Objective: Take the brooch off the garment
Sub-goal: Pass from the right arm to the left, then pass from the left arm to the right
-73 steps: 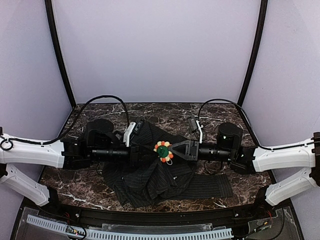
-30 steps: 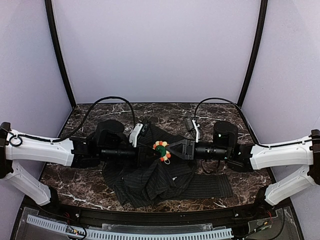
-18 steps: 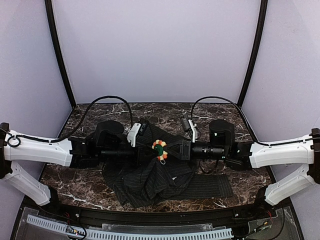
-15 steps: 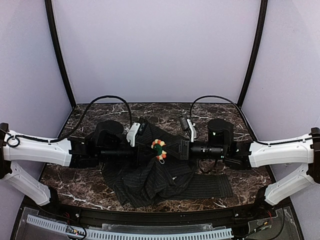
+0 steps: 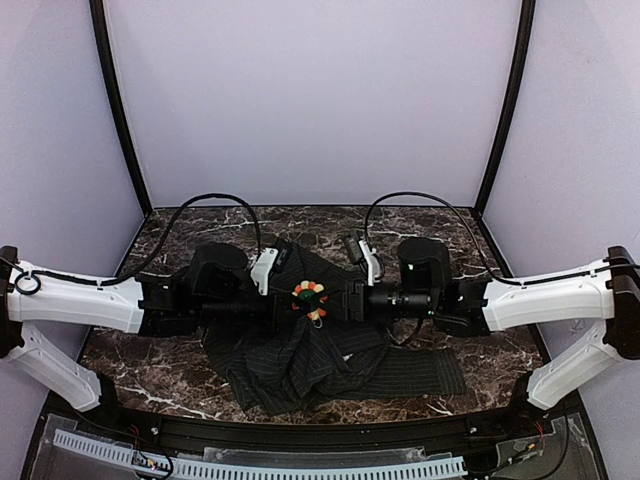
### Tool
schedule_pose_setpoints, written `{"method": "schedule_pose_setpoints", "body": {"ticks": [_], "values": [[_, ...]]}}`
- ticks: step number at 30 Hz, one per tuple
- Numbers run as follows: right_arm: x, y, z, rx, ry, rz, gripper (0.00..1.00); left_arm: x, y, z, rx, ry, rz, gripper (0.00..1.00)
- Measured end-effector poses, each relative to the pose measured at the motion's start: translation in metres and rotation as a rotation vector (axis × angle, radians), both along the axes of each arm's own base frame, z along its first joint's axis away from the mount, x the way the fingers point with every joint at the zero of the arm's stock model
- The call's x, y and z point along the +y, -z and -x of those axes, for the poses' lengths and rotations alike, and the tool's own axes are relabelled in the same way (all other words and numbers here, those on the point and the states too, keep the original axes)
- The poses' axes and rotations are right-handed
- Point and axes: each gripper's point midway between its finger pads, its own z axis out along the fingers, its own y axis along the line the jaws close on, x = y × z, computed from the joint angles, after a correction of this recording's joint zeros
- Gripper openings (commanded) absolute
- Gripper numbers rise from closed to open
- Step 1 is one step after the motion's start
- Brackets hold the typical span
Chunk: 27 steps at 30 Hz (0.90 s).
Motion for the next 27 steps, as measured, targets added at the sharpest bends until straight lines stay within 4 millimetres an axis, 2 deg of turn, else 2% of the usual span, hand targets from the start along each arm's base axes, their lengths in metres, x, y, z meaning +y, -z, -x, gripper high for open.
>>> {"method": "schedule_pose_setpoints", "body": {"ticks": [9, 16, 23, 27], "values": [[0.004, 0.012, -0.007, 0.009, 0.020, 0.029, 0.40, 0.000, 0.001, 0.001, 0.002, 0.003, -0.002, 0.01], [0.005, 0.018, -0.009, 0.014, 0.029, 0.041, 0.50, 0.001, 0.001, 0.002, 0.004, 0.007, -0.002, 0.01], [0.005, 0.015, -0.004, 0.022, -0.005, 0.001, 0.67, 0.003, -0.007, 0.009, 0.009, 0.033, 0.031, 0.01], [0.000, 0.014, 0.001, 0.030, -0.032, -0.019, 0.68, 0.004, -0.014, 0.015, 0.009, 0.055, 0.058, 0.01]]}}
